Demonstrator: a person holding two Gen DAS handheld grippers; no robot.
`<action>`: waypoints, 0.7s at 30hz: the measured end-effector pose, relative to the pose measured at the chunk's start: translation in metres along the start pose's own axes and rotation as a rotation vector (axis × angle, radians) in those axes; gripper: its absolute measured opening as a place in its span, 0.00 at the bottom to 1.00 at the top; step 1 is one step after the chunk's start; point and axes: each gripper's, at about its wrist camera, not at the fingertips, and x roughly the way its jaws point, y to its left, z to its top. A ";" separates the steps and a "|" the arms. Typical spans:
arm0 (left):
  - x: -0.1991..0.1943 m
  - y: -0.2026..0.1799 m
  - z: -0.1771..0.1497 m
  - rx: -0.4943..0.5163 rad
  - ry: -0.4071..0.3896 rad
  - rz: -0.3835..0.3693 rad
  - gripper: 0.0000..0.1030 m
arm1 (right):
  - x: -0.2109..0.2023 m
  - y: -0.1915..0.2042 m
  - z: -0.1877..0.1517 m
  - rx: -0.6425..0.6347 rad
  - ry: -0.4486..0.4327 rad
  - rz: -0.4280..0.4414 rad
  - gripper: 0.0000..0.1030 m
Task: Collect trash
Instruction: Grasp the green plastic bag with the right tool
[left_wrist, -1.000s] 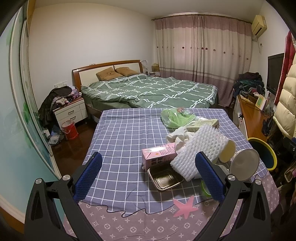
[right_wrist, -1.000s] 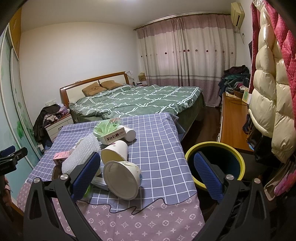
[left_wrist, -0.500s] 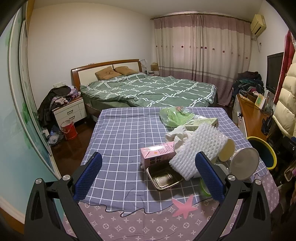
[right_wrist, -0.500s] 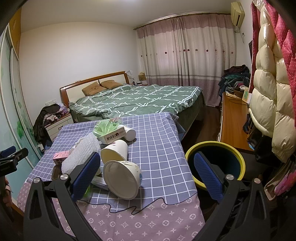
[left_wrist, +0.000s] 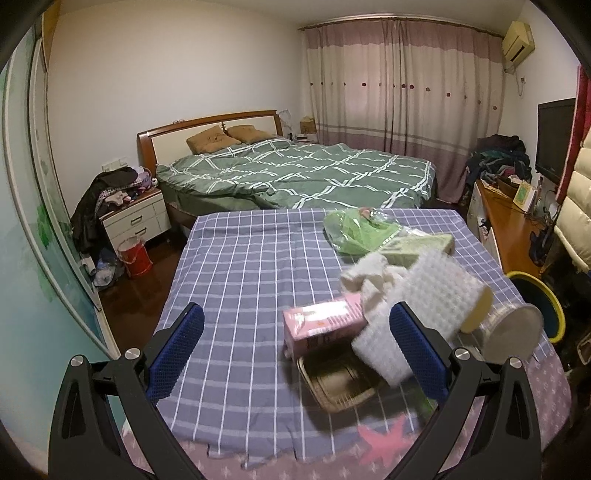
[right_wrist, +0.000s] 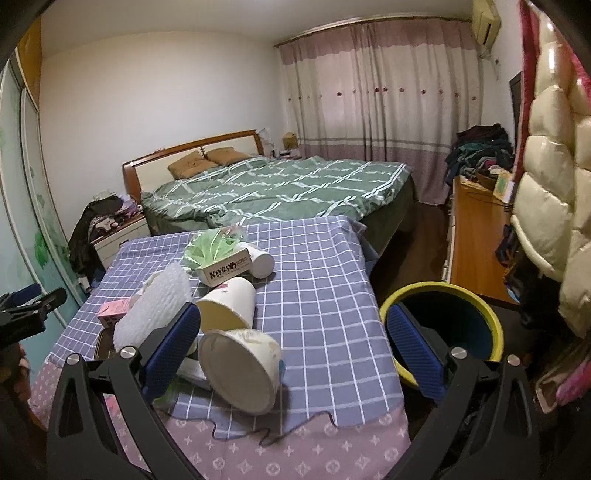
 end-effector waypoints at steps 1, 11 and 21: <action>0.008 0.002 0.004 0.000 0.000 0.003 0.96 | 0.005 0.000 0.003 -0.004 0.004 0.005 0.94; 0.097 0.034 0.035 0.002 0.012 0.060 0.96 | 0.099 0.019 0.062 -0.054 0.128 0.181 0.94; 0.154 0.055 0.032 -0.054 0.049 -0.005 0.96 | 0.238 0.065 0.129 -0.145 0.302 0.263 0.80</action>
